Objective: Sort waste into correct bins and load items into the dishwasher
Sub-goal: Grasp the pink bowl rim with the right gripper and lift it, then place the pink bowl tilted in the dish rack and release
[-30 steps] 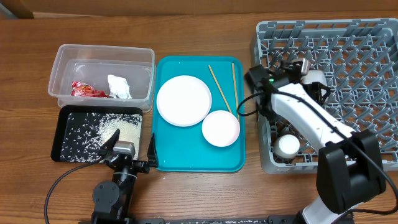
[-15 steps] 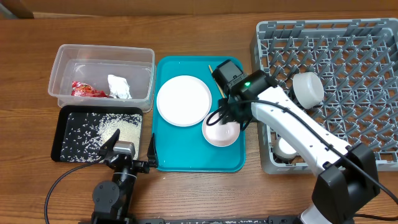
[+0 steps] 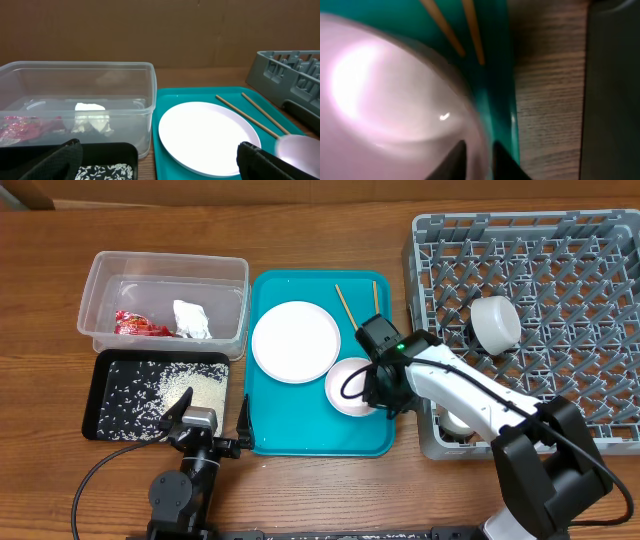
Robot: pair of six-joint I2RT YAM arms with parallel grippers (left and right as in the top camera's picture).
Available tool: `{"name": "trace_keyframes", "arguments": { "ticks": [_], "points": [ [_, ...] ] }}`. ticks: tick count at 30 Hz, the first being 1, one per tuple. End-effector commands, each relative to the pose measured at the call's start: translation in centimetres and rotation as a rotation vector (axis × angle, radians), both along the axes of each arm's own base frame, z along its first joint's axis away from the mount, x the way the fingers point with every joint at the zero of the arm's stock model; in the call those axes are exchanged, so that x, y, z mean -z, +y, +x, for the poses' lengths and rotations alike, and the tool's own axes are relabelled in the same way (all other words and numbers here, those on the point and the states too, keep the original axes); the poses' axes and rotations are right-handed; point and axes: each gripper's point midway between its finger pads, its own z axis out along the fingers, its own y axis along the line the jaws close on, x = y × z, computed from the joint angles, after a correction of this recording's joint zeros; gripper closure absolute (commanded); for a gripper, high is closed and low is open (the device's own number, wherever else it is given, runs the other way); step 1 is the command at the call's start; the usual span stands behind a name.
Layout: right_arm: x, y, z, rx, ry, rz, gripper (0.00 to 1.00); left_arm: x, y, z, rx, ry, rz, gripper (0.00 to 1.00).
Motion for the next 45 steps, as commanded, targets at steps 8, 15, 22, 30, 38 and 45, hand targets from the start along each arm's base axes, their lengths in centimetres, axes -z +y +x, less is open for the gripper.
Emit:
{"name": "trace_keyframes", "arguments": {
  "ticks": [8,15,22,30,38,45],
  "points": [
    [-8.6,-1.8,3.5,0.007,-0.264,-0.071,0.96,0.0,0.2,0.0,-0.007,-0.003,-0.008,0.00],
    [-24.7,-13.8,6.7,0.277,-0.897,-0.626,0.96,0.0,0.2,0.0,-0.008,-0.003,-0.007,0.00],
    [-28.8,-22.6,5.5,0.503,-0.942,-0.987,0.96,0.0,0.2,0.0,-0.008,-0.003,-0.008,0.00],
    [-23.7,-31.8,5.6,0.687,-0.674,-0.995,0.96,0.0,0.2,0.0,-0.007,-0.003,-0.007,0.00],
    [-18.6,-37.4,5.3,0.729,-0.454,-1.032,0.96,0.0,0.2,0.0,-0.007,-0.003,-0.007,0.00],
    [-15.4,-39.5,5.4,0.703,-0.334,-1.079,0.96,0.0,0.2,0.0,-0.007,-0.003,-0.008,0.00]
  ]
}}
